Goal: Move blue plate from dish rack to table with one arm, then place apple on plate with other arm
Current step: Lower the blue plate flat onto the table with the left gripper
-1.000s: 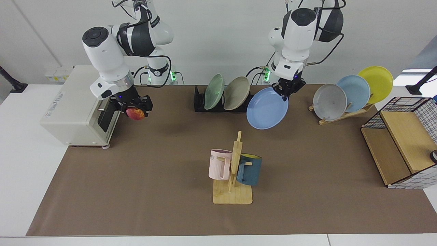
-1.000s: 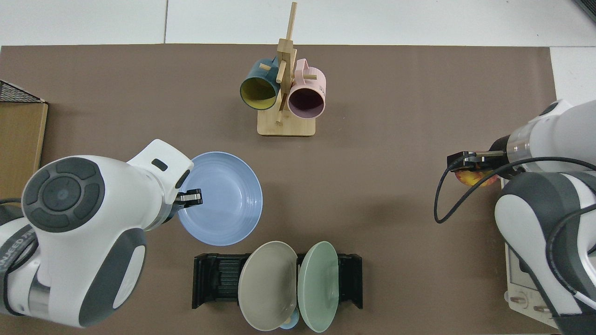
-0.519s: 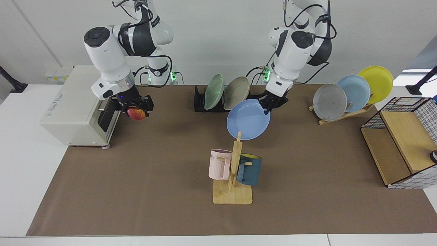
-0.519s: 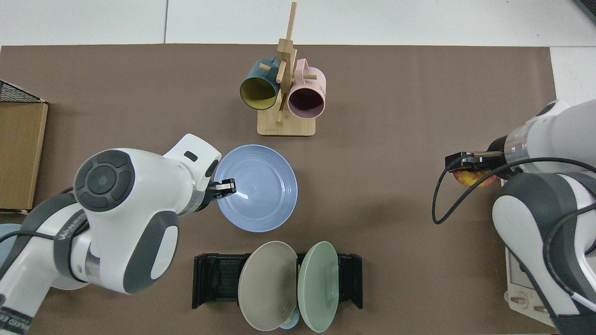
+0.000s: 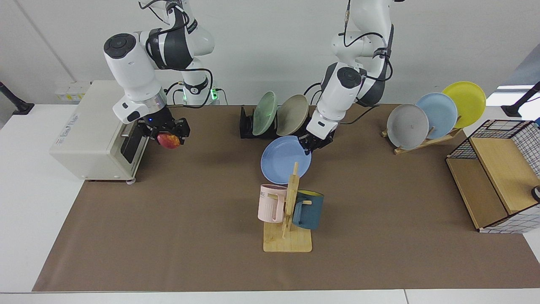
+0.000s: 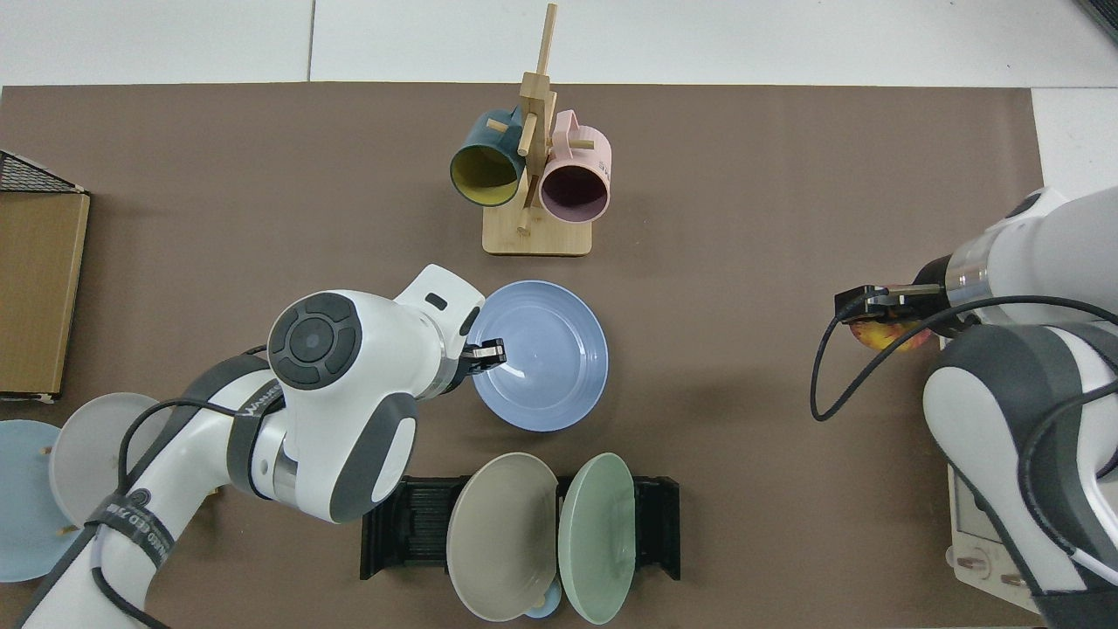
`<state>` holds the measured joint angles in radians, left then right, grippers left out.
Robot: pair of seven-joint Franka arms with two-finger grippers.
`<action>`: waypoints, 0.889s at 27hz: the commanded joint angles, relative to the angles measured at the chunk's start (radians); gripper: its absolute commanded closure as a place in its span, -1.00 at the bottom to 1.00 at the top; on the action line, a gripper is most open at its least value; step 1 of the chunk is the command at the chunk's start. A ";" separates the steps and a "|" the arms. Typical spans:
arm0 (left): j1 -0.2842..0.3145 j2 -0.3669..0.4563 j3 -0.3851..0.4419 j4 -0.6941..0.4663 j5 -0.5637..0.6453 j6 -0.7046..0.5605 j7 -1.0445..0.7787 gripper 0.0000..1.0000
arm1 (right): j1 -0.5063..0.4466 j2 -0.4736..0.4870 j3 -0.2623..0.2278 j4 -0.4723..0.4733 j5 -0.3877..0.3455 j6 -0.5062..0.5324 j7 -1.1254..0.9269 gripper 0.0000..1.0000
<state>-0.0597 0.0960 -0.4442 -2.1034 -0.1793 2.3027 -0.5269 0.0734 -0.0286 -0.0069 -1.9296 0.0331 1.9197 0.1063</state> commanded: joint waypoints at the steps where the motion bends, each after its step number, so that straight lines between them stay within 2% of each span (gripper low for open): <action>1: -0.039 0.044 0.010 -0.026 -0.002 0.080 -0.016 1.00 | -0.007 -0.007 0.005 -0.008 -0.016 0.002 -0.017 1.00; 10: -0.028 0.080 0.018 -0.027 0.017 0.095 0.008 1.00 | -0.007 -0.007 0.005 -0.008 -0.016 0.002 -0.017 0.98; 15: -0.035 0.142 0.019 -0.020 0.066 0.191 -0.019 0.97 | -0.001 -0.007 0.005 -0.008 -0.016 0.002 -0.016 0.98; 17: -0.034 0.165 0.021 -0.015 0.099 0.213 -0.028 0.81 | 0.006 -0.007 0.007 -0.006 -0.016 0.005 -0.011 0.99; 20: -0.026 0.166 0.021 -0.014 0.132 0.213 -0.028 0.29 | 0.009 -0.005 0.008 -0.008 -0.015 0.010 -0.002 0.98; 24: -0.020 0.159 0.022 -0.010 0.133 0.195 -0.025 -0.18 | 0.029 0.001 0.008 -0.011 -0.012 0.027 0.000 0.99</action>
<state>-0.0856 0.2514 -0.4263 -2.1248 -0.0742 2.4985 -0.5376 0.0898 -0.0281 -0.0036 -1.9309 0.0331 1.9209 0.1063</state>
